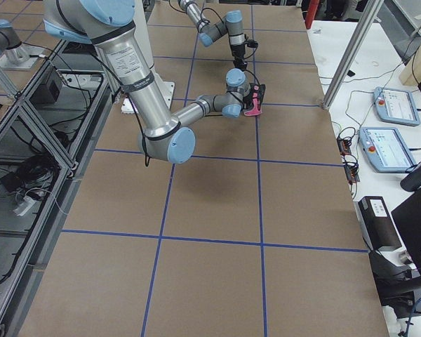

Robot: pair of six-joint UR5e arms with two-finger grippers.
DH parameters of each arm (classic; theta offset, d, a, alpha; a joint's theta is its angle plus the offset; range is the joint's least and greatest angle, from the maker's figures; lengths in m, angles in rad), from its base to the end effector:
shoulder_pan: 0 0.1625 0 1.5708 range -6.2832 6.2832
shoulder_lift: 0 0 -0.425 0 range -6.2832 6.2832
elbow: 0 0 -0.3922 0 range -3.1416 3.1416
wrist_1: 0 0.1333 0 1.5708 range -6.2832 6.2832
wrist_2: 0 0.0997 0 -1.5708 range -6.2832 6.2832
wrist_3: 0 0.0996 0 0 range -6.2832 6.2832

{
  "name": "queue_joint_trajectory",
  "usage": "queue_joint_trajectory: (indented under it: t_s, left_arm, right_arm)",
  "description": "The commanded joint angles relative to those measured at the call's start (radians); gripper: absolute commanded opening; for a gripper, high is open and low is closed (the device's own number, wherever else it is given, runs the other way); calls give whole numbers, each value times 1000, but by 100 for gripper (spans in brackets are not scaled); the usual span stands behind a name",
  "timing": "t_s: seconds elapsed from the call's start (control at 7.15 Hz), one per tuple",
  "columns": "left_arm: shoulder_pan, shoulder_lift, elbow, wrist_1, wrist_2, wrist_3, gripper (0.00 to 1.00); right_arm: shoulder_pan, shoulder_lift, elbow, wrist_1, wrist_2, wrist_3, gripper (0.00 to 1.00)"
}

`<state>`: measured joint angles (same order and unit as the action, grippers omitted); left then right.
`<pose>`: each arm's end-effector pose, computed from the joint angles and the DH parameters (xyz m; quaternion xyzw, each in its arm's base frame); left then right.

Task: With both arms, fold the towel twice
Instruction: 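Hold the folded edges with both grippers and lay them down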

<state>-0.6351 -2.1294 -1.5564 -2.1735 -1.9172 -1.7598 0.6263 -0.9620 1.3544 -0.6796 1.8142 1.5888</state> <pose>0.4942 -0.4878 0.2675 -0.0230 0.5532 -0.2457 0.7957 -0.5245 -0.5143 0.2929 0.0852 -0.5961 0.1828 0.7772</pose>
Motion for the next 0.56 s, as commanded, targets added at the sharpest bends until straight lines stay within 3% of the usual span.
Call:
queue_joint_trajectory:
  t_s: [0.0,0.42]
  left_arm:
    - [2,-7,16,1,1,-1,0]
    - [0,-11,25,1,3,-1,0]
  right_arm:
    - [0,-6,-1,0,0,-1,0]
    - [0,-3,-4,0,-1,-1,0]
